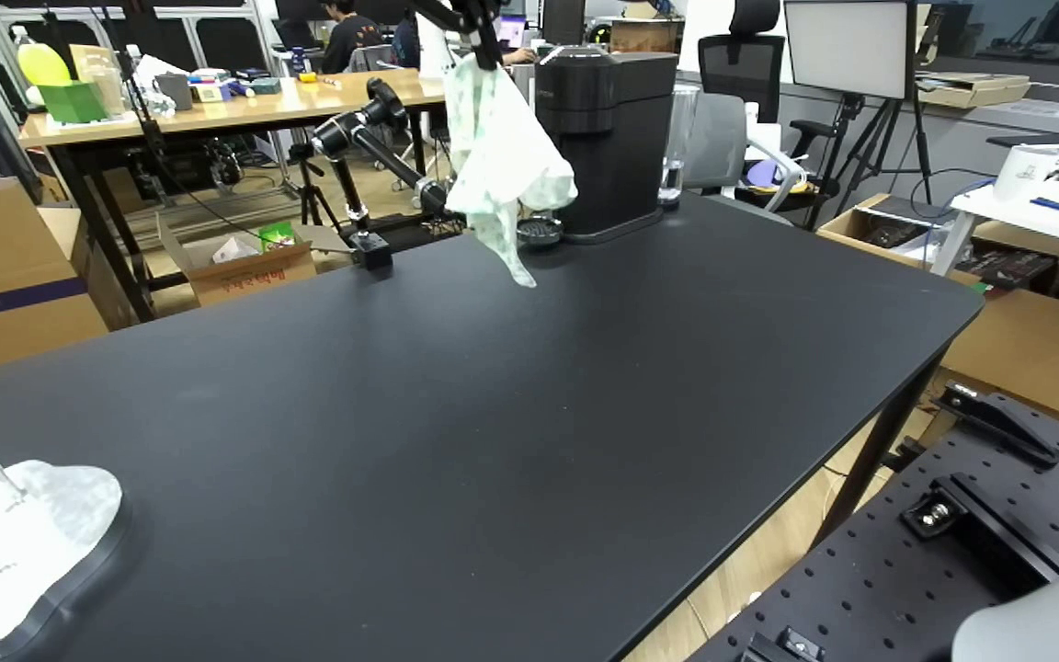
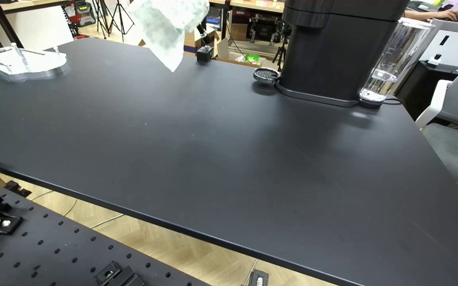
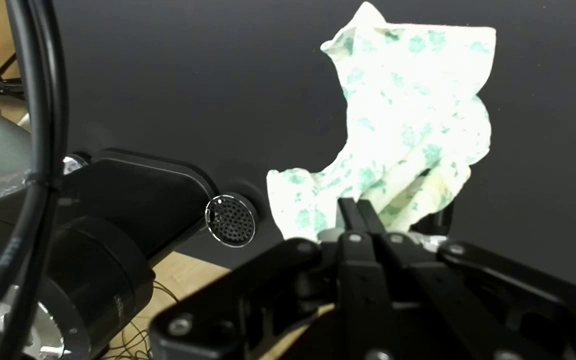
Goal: Put the cloth on the table
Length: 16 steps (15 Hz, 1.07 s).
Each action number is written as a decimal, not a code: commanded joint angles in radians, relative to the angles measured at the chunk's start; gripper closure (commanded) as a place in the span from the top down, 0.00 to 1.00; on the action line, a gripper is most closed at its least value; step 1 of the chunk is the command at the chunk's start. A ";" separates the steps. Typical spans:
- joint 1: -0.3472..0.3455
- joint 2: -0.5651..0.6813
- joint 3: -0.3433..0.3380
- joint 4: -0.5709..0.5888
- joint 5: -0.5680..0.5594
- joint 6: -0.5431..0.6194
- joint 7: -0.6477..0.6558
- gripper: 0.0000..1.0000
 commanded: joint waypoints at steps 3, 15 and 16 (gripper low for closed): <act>0.009 0.036 0.060 0.240 0.012 -0.187 0.025 0.00; 0.015 0.304 0.036 0.360 0.113 -0.236 0.035 0.00; 0.015 0.326 0.029 0.367 0.124 -0.236 0.030 0.00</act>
